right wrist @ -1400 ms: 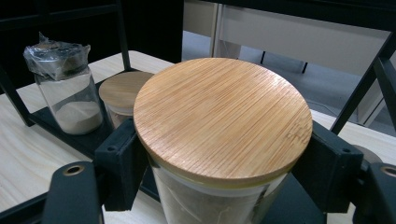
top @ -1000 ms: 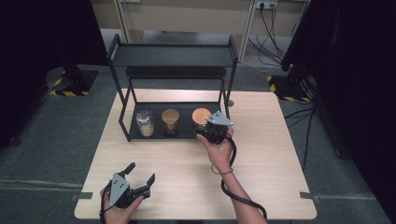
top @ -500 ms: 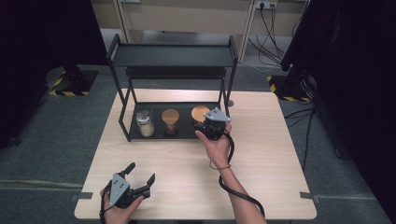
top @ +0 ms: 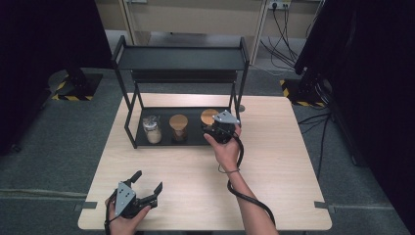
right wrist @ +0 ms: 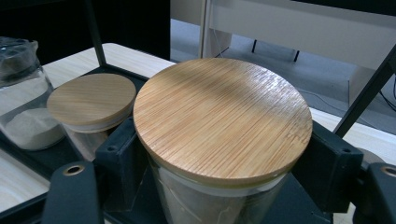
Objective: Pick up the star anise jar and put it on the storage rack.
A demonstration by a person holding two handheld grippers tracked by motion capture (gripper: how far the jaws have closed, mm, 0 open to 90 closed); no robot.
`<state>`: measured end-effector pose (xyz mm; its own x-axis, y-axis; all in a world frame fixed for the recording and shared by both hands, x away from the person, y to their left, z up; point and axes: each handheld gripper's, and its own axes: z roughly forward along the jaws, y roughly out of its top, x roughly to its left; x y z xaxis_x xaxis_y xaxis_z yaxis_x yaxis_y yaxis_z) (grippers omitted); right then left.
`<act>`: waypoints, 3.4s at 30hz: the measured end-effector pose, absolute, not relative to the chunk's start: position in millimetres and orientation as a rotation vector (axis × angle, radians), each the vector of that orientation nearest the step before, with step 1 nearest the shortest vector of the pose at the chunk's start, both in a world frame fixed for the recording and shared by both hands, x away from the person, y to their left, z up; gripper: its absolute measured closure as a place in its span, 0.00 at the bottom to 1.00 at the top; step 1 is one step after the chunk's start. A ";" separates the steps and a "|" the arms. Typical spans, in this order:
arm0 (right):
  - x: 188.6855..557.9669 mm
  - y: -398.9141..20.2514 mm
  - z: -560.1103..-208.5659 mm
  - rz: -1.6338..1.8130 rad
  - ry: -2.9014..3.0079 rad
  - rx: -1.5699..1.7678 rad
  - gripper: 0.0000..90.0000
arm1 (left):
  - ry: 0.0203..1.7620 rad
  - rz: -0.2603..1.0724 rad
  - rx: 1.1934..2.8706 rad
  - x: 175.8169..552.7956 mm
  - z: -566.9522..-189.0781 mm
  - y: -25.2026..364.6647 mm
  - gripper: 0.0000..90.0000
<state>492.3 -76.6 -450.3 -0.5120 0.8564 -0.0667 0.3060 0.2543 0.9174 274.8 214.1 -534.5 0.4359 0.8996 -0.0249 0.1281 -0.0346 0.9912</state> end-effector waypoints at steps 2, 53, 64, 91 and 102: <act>494.2 -76.4 -451.1 1.236 1.953 1.056 0.29 | 0.956 0.805 1.488 274.8 -534.5 214.1 0.14; 525.8 -60.8 -487.5 1.165 1.982 1.133 0.29 | 0.954 0.800 1.490 275.1 -534.5 214.5 0.14; 527.9 -59.5 -492.9 1.147 1.992 1.137 0.29 | 0.952 0.799 1.490 275.0 -534.5 214.3 0.14; 527.2 -61.8 -496.2 1.179 1.976 1.153 0.28 | 0.950 0.802 1.493 274.8 -534.5 214.0 0.14; 527.1 -62.0 -495.8 1.182 1.986 1.151 0.26 | 0.949 0.803 1.495 274.8 -534.5 213.8 0.14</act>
<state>527.1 -62.0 -495.8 -0.4799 0.8767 -0.0315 0.3905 0.2457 0.8872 274.8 213.8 -534.5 0.4418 0.8969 -0.0209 0.1278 -0.0398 0.9910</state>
